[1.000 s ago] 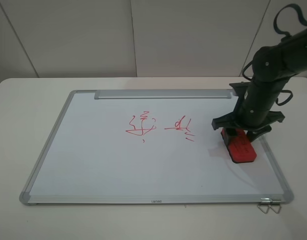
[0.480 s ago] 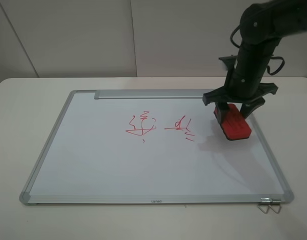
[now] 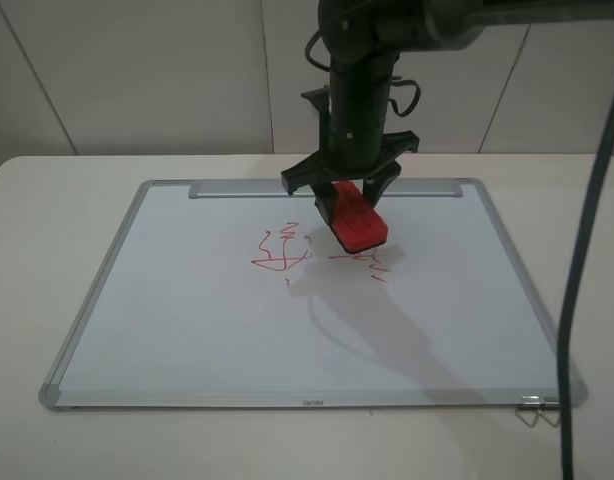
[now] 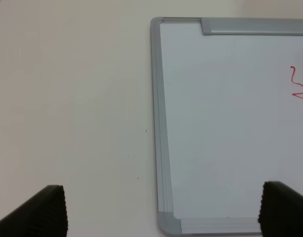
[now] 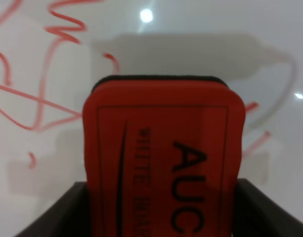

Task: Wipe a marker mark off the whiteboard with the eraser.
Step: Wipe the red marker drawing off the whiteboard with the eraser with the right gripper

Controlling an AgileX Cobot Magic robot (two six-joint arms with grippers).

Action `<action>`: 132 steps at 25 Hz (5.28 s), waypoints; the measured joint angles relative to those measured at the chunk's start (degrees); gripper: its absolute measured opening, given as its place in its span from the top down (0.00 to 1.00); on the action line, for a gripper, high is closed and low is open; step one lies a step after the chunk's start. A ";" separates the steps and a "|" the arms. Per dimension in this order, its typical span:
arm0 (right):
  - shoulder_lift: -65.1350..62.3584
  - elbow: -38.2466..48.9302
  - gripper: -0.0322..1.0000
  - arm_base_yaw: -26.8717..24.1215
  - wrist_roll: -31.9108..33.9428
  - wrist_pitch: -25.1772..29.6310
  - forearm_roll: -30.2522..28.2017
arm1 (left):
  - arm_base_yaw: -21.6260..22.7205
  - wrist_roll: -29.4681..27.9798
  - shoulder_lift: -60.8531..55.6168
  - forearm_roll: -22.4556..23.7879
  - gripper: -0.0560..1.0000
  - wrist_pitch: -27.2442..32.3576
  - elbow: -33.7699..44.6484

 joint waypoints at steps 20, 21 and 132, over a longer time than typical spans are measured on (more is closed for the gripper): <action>17.81 -20.54 0.48 9.28 -8.38 1.34 4.42 | 0.00 0.00 0.00 0.00 0.21 0.00 0.00; 17.81 -20.54 0.48 9.28 -8.38 1.34 4.23 | 0.00 0.00 0.00 0.00 0.21 -0.05 0.00; 1.56 7.63 0.48 4.73 -8.58 -13.86 3.13 | 0.00 0.00 0.00 0.00 0.21 -0.20 0.00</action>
